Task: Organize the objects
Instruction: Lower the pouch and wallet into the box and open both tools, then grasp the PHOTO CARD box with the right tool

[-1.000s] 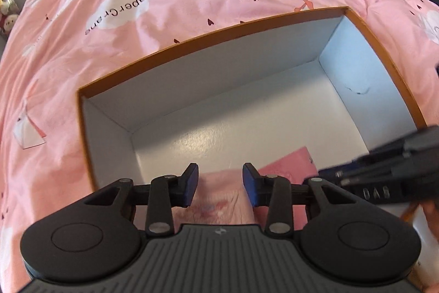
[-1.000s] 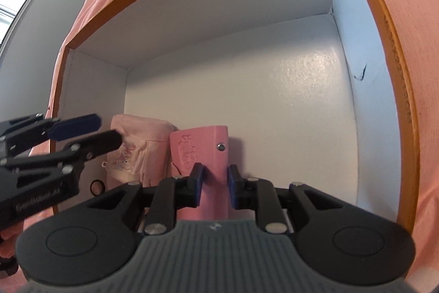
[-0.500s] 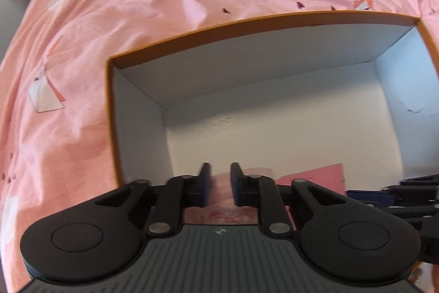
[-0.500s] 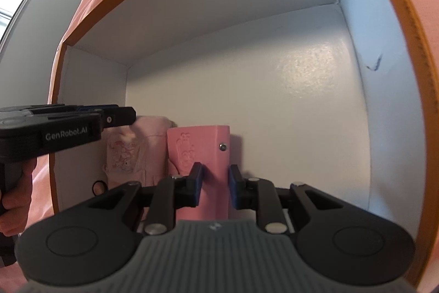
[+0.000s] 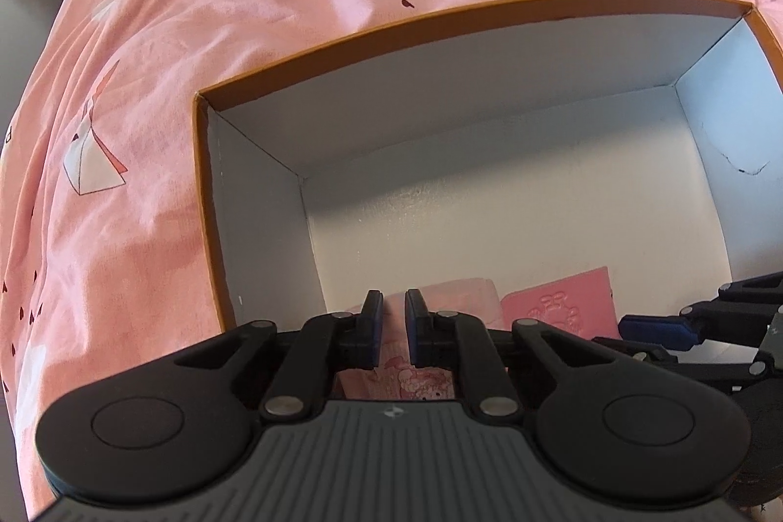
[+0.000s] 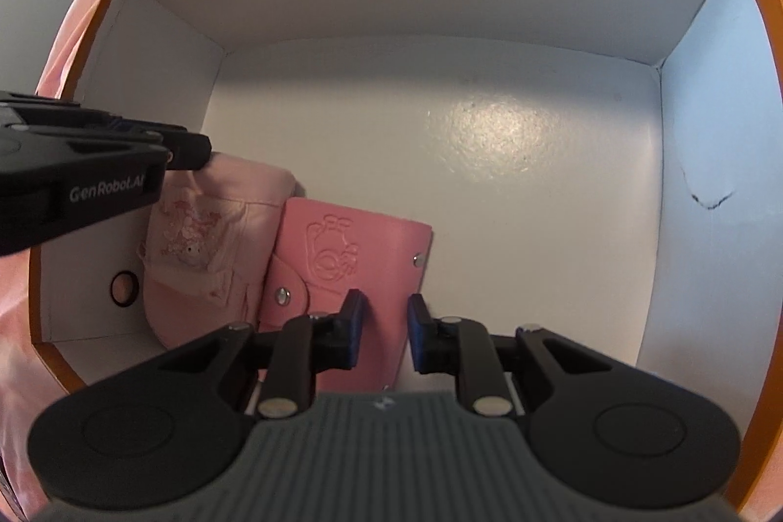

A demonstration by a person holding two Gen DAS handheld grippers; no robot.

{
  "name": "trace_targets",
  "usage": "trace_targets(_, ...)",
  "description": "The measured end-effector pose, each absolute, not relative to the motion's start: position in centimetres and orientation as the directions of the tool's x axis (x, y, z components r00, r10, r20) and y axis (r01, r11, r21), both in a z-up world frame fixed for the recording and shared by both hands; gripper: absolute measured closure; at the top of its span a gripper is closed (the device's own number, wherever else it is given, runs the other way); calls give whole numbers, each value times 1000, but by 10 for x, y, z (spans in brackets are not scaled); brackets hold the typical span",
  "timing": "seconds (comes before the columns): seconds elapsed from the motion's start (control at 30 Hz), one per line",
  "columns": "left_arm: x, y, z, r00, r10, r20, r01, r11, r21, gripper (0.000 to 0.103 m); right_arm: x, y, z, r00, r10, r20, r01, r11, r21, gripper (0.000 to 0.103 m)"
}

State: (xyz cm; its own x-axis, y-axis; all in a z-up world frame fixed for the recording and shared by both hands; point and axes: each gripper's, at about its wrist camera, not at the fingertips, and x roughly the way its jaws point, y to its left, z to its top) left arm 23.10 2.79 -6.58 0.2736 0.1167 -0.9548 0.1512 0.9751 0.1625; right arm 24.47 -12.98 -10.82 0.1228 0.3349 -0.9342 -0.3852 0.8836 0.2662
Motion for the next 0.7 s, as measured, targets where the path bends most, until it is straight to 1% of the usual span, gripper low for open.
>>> trace_targets(0.17,223,29,-62,324,96,-941,157,976,153,87,247,-139,-107,126,355,-926,-369,884,289,80)
trace_targets(0.2,220,29,-60,333,88,-939,156,977,147,87,246,-141,-107,132,355,-925,-367,885,287,78)
trace_targets(0.33,205,31,-46,375,72,-924,149,979,137,86,240,-150,-98,175,362,-916,-374,885,278,75)
trace_targets(0.53,170,29,-10,462,21,-886,142,985,98,85,217,-167,-65,265,408,-874,-428,862,273,73)
trace_targets(0.7,131,24,15,526,-17,-850,141,988,67,84,185,-172,-33,323,480,-816,-469,830,302,67)
